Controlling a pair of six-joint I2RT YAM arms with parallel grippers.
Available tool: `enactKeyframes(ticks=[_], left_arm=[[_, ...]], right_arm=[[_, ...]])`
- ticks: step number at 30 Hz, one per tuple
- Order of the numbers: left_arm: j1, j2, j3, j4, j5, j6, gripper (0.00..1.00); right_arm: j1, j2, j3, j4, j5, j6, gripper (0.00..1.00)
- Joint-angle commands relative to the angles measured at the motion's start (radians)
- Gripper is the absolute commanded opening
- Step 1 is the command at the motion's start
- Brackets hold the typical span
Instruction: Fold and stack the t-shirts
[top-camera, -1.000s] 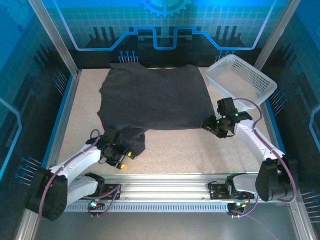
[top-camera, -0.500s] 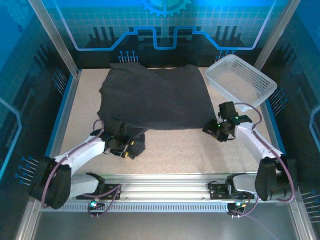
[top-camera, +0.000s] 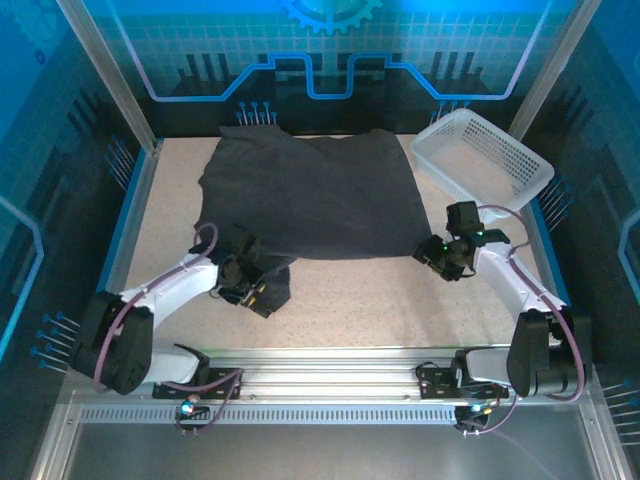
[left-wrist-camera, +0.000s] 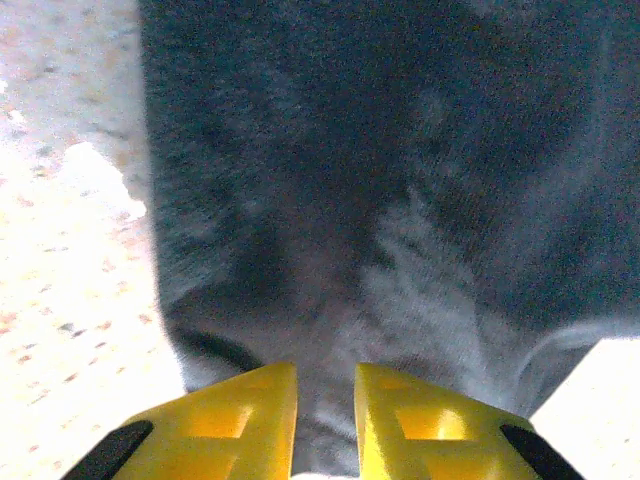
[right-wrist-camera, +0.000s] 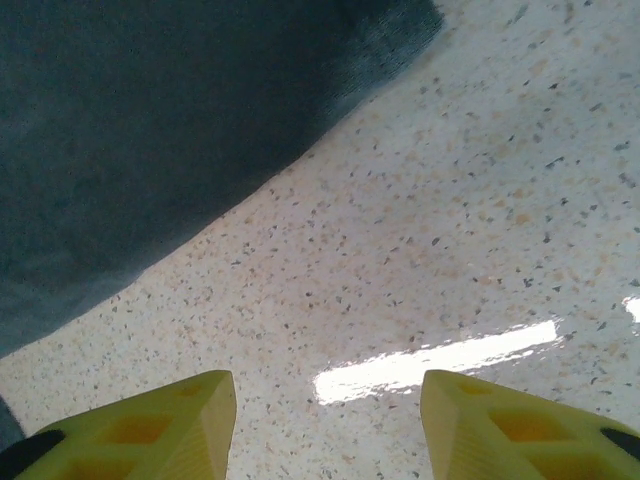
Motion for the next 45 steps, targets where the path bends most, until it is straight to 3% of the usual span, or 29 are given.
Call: enactKeyframes(ticks=[1, 6, 13, 16, 18, 21, 22, 28, 34, 41, 45], left_arm=[[0.002, -0.101, 0.028, -0.184, -0.058, 0.057, 0.46], [0.016, -0.145, -0.078, -0.052, 0.086, -0.039, 0.48], [-0.039, 0.035, -0.078, 0.121, 0.164, -0.102, 0.49], [-0.065, 0.107, -0.056, 0.160, 0.176, -0.099, 0.41], [-0.070, 0.127, -0.043, 0.158, 0.172, -0.094, 0.30], [-0.065, 0.110, -0.025, 0.081, 0.121, -0.051, 0.02], [-0.060, 0.096, -0.023, 0.052, 0.106, -0.031, 0.00], [-0.012, -0.109, -0.027, -0.235, 0.024, 0.122, 0.00], [0.090, -0.375, -0.067, -0.456, -0.019, 0.167, 0.00], [0.107, -0.453, -0.035, -0.567, -0.085, 0.175, 0.00], [0.107, -0.481, 0.013, -0.654, -0.186, 0.181, 0.00]], right_arm=[[-0.014, 0.007, 0.041, -0.009, 0.005, -0.003, 0.54], [-0.013, 0.008, 0.031, -0.005, -0.020, -0.007, 0.54], [-0.012, 0.014, 0.024, 0.006, -0.032, -0.015, 0.54], [-0.017, 0.013, 0.030, 0.006, -0.031, -0.018, 0.54], [-0.023, 0.013, 0.033, 0.004, -0.025, -0.018, 0.54], [-0.043, 0.020, 0.045, -0.001, -0.003, -0.014, 0.54], [-0.050, 0.021, 0.046, 0.000, 0.001, -0.010, 0.54], [-0.113, 0.025, 0.046, 0.003, 0.007, 0.007, 0.54], [-0.111, 0.074, 0.018, 0.062, -0.032, 0.055, 0.53], [-0.067, 0.140, 0.004, 0.069, -0.031, 0.082, 0.52], [-0.064, 0.142, -0.013, 0.081, -0.035, 0.091, 0.52]])
